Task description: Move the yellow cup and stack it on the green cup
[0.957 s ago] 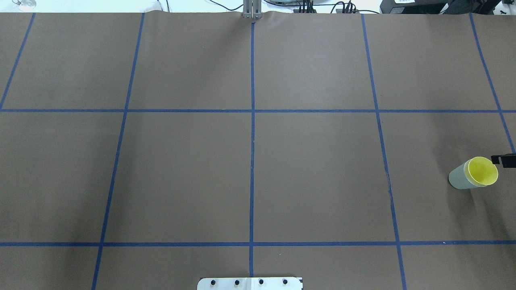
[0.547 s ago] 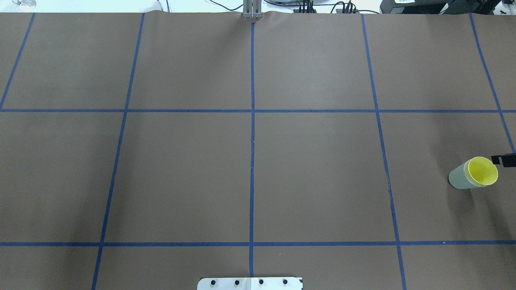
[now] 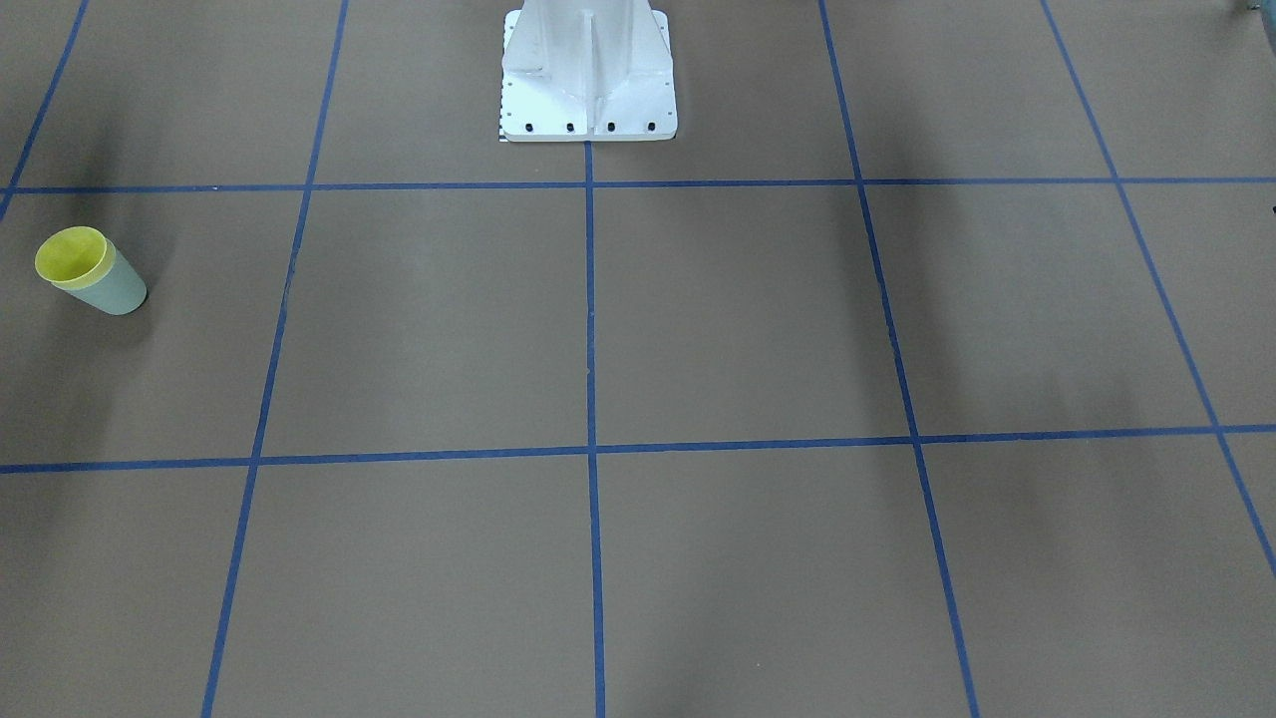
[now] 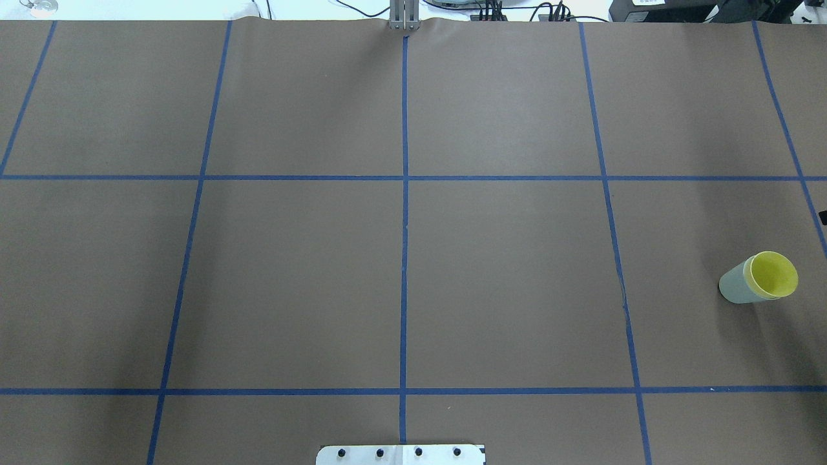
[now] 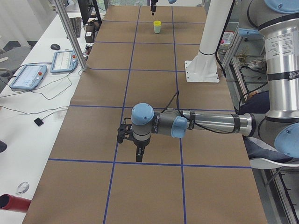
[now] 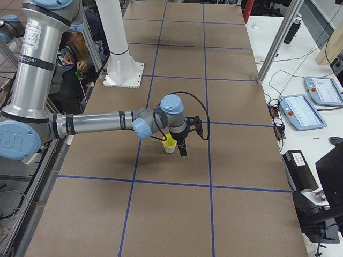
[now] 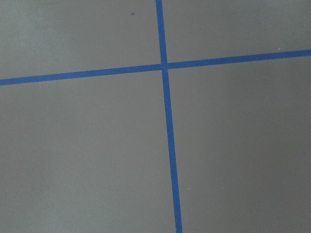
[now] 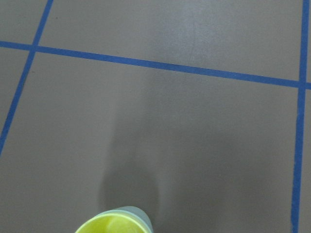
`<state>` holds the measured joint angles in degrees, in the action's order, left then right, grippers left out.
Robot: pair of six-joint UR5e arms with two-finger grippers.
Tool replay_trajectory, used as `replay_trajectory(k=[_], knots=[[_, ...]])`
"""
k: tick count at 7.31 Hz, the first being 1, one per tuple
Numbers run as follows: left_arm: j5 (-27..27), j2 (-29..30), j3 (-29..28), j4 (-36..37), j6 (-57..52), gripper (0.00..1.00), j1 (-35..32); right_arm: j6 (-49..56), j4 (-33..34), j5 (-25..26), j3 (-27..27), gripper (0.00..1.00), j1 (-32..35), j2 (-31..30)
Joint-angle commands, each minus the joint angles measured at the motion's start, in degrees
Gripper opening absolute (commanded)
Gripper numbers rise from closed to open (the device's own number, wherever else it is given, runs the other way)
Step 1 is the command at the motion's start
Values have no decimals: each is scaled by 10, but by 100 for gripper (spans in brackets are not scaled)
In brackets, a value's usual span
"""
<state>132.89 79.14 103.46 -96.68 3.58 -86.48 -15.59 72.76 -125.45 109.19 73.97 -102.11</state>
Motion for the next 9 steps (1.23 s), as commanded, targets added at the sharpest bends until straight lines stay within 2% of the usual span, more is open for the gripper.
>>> replay_trajectory(k=[1, 3, 5, 9], knots=[[0, 0, 1, 0, -1, 100, 0, 154, 153, -1, -11, 100, 66, 40], [0, 0, -5, 0, -1, 100, 1, 175, 168, -28, -14, 100, 122, -4], [0, 0, -4, 0, -1, 100, 0, 175, 165, -30, -26, 100, 154, -46], [-1, -1, 2, 0, -1, 100, 1, 173, 163, -27, -28, 100, 161, -47]])
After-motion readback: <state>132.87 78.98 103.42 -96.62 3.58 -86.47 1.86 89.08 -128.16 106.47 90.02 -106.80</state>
